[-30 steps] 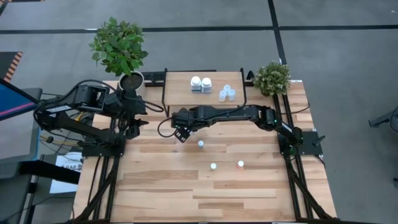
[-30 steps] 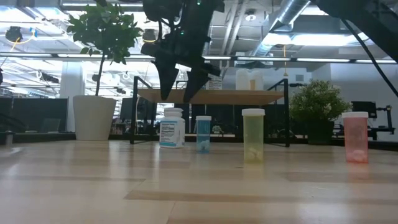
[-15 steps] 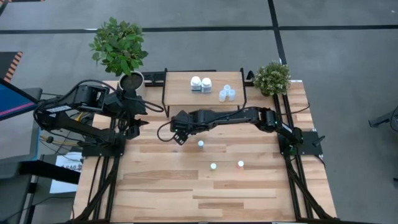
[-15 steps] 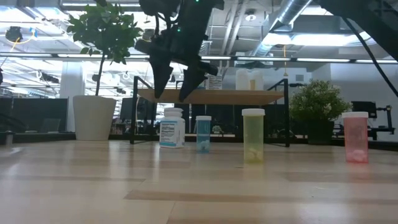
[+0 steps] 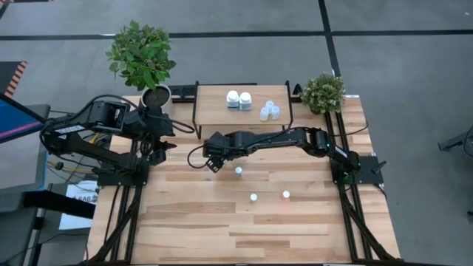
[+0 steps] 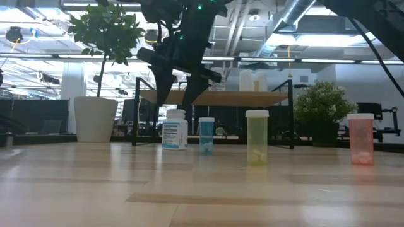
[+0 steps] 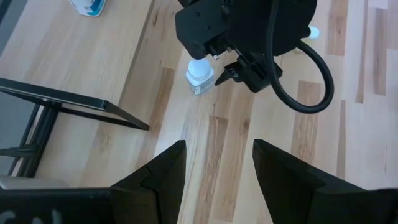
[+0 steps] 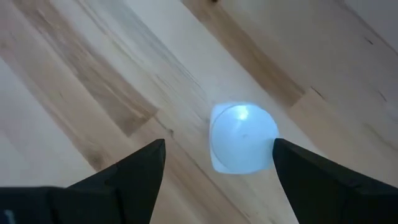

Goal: Pick and place medicine bottles onto shelf by color
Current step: Put the white blue pill bottle on the shelf

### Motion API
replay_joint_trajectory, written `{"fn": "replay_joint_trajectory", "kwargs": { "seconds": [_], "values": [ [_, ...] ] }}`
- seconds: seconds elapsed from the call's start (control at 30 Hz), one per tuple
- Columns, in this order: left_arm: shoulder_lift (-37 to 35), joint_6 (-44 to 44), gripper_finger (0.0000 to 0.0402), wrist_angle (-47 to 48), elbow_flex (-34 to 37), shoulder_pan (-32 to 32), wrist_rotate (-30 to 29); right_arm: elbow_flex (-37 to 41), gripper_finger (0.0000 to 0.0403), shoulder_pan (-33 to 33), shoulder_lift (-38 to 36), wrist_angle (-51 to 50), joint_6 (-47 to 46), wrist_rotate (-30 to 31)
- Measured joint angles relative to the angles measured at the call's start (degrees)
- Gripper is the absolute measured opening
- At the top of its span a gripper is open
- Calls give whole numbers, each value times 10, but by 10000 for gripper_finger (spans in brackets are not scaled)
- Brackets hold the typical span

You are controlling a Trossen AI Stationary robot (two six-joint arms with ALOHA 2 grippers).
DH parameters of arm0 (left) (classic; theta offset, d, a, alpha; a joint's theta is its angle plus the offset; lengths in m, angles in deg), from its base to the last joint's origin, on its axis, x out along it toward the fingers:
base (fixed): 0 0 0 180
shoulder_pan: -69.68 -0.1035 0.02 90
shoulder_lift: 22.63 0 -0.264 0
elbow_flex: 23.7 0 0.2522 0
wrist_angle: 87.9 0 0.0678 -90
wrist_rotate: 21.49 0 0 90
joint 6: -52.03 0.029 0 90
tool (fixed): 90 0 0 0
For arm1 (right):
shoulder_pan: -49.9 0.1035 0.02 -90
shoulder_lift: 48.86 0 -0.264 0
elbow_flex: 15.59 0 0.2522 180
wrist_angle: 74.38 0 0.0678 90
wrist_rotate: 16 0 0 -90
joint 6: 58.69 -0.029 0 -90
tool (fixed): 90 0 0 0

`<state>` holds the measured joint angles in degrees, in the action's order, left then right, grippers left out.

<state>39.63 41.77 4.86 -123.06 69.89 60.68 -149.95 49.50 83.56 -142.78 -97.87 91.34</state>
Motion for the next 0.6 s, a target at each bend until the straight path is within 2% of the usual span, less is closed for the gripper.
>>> {"fn": "replay_joint_trajectory", "kwargs": {
  "seconds": [0.3,0.6],
  "values": [
    [0,0,174,0,0,0,0,0,317,2,0,-6,-7,43],
    [0,0,174,0,0,0,0,0,317,1,0,-3,-9,38]
  ]
}}
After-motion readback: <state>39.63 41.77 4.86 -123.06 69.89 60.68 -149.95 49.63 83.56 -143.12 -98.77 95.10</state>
